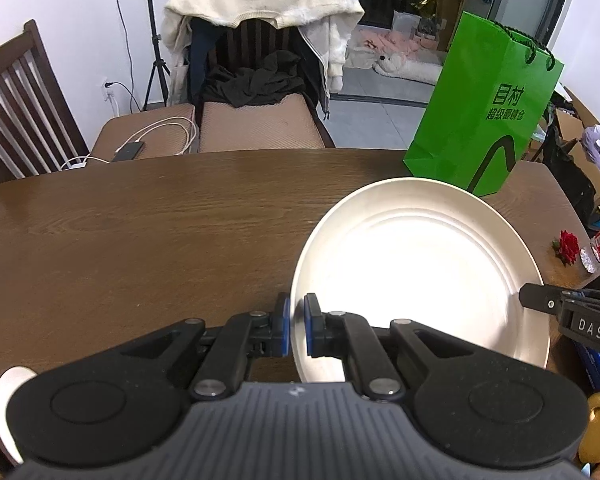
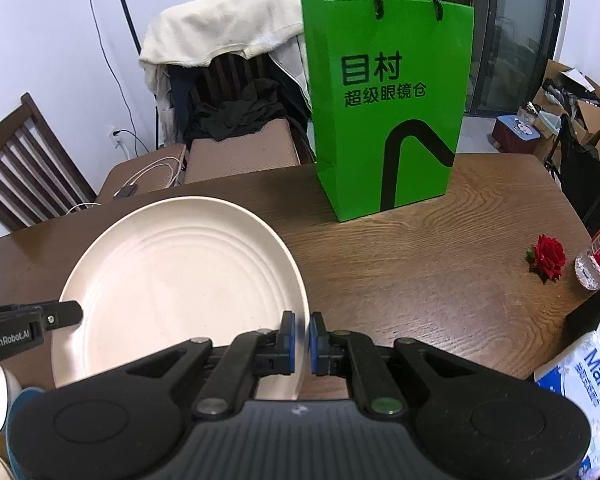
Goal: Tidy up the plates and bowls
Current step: 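Lift the held cream plate off the table with both grippers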
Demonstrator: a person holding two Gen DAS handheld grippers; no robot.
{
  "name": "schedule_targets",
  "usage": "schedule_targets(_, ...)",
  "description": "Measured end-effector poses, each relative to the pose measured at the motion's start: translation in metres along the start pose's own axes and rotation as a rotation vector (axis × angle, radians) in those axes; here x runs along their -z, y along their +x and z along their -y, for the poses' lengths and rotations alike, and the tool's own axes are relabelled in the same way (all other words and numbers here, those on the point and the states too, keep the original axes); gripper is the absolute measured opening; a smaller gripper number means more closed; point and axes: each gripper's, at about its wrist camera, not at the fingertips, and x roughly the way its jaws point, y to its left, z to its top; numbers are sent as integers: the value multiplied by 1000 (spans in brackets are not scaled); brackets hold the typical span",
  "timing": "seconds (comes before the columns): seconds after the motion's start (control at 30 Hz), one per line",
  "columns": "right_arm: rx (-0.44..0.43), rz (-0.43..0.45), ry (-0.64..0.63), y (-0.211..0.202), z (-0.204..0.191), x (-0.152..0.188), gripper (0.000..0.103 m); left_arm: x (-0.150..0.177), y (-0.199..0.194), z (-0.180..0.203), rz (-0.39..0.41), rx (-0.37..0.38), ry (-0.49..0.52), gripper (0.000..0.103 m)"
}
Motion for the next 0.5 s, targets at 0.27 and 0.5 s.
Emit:
schedule_targets(0.27, -1, 11, -29, -22, -21, 16, 7, 15, -22, -16, 10, -3, -15, 8)
schedule_targets(0.5, 1, 13, -39, -36, -38, 28, 7, 24, -35, -31, 14, -3, -24, 8)
